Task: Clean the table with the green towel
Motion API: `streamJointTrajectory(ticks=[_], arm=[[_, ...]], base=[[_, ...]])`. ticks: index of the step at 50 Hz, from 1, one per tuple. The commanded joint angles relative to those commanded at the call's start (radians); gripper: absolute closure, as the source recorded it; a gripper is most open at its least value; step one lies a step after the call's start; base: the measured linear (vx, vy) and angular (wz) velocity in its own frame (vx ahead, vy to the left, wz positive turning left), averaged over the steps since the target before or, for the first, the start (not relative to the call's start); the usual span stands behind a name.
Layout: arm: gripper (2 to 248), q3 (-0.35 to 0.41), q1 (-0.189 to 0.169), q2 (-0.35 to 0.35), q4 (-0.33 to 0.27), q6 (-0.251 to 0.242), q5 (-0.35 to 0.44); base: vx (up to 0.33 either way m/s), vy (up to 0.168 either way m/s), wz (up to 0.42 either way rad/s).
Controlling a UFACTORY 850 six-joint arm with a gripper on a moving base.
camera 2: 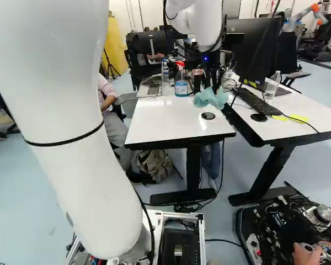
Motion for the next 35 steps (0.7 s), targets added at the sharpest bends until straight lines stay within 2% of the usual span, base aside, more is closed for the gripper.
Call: streamJointTrajectory(ticks=[2, 3, 7, 8, 12, 13, 18, 19, 23, 24, 28, 29, 35], arm=[[208, 0.000, 0.000, 0.000, 0.000, 0.000, 0.000], [179, 0.000, 0.000, 0.000, 0.000, 0.000, 0.000], [179, 0.000, 0.000, 0.000, 0.000, 0.000, 0.000], [145, 0.000, 0.000, 0.000, 0.000, 0.000, 0.000], [145, 0.000, 0.000, 0.000, 0.000, 0.000, 0.000], [109, 0.000, 0.000, 0.000, 0.000, 0.000, 0.000], [109, 0.000, 0.000, 0.000, 0.000, 0.000, 0.000], [73, 0.000, 0.000, 0.000, 0.000, 0.000, 0.000], [73, 0.000, 0.000, 0.000, 0.000, 0.000, 0.000], [36, 0.000, 0.000, 0.000, 0.000, 0.000, 0.000], [36, 0.000, 0.000, 0.000, 0.000, 0.000, 0.000], [4, 0.000, 0.000, 0.000, 0.000, 0.000, 0.000], [3, 0.000, 0.000, 0.000, 0.000, 0.000, 0.000]], base=[[0.000, 0.000, 0.000], [0.000, 0.000, 0.000], [0.000, 0.000, 0.000], [0.000, 0.000, 0.000], [0.000, 0.000, 0.000], [0.000, 0.000, 0.000], [0.000, 0.000, 0.000], [0.000, 0.000, 0.000], [0.000, 0.000, 0.000], [0.000, 0.000, 0.000], [0.000, 0.000, 0.000], [0.000, 0.000, 0.000], [0.000, 0.000, 0.000]])
